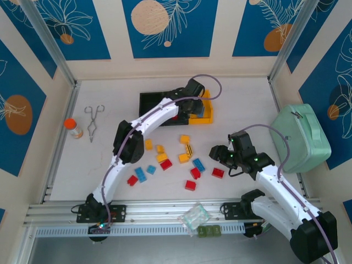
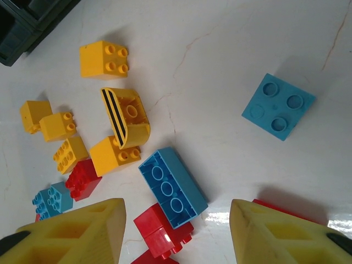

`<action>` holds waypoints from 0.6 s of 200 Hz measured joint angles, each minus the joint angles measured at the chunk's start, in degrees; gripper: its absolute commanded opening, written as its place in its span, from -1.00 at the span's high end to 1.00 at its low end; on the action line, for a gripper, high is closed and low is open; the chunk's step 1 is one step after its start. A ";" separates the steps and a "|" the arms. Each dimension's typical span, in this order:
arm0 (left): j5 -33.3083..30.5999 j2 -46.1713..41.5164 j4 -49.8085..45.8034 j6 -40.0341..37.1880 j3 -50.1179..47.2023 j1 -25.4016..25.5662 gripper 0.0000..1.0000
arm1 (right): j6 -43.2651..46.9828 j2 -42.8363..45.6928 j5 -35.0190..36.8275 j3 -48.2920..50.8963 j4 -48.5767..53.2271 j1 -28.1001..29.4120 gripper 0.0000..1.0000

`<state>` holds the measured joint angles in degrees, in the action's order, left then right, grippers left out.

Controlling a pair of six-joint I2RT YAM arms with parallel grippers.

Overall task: Sort the legos into containers by color
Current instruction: Place the lego in the container.

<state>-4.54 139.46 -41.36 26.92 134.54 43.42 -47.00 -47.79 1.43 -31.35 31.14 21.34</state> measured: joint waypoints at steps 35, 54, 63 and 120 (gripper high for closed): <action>0.24 6.19 -0.96 -1.84 9.14 0.00 0.54 | -0.04 0.55 0.02 0.00 0.31 -0.13 -0.05; 0.52 7.63 -0.72 -2.05 10.86 0.00 0.49 | -0.04 1.25 0.02 0.00 0.61 -0.50 -0.05; 0.68 8.00 -0.59 -2.27 11.28 0.00 0.46 | -0.04 1.46 0.02 0.00 0.83 -0.66 -0.06; 1.55 9.07 1.53 -3.65 11.41 0.00 0.03 | -0.24 1.62 0.02 0.00 1.55 -0.92 -0.05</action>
<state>-2.98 148.53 -39.83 23.27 145.95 43.42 -47.24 -46.17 1.45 -31.35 32.69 20.43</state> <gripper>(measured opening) 0.457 0.527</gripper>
